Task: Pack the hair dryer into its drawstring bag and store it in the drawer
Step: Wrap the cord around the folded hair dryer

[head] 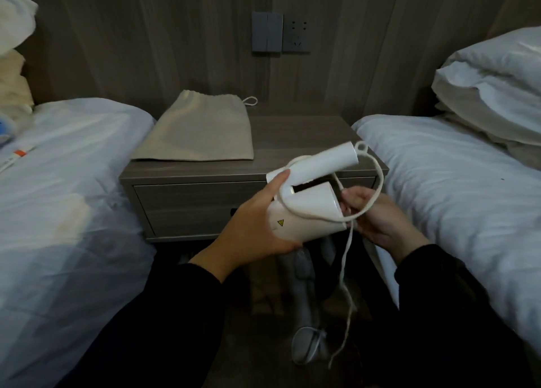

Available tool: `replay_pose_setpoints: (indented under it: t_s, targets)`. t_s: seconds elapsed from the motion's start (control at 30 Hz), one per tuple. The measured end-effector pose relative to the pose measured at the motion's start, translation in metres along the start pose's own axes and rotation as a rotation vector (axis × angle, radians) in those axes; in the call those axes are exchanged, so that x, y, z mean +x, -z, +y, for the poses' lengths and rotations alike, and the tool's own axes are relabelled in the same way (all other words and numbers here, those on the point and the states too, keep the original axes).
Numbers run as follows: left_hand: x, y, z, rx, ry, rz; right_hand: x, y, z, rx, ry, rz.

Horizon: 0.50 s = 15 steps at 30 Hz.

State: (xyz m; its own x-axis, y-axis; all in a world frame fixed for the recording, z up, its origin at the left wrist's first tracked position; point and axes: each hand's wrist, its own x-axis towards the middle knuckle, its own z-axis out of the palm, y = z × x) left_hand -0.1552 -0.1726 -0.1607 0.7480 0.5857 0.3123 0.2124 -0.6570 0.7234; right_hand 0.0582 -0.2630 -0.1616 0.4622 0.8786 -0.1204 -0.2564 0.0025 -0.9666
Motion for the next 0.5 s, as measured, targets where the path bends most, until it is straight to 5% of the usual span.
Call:
replay_pose_setpoints:
  t_s: [0.3, 0.5]
  targets:
    - [0.001, 0.003, 0.008, -0.200, 0.090, 0.088, -0.006, -0.011, 0.006, -0.247, 0.121, -0.184]
    - [0.006, 0.007, 0.016, -0.158, 0.181, 0.258, -0.014, -0.017, -0.012, 0.034, -0.169, -0.349]
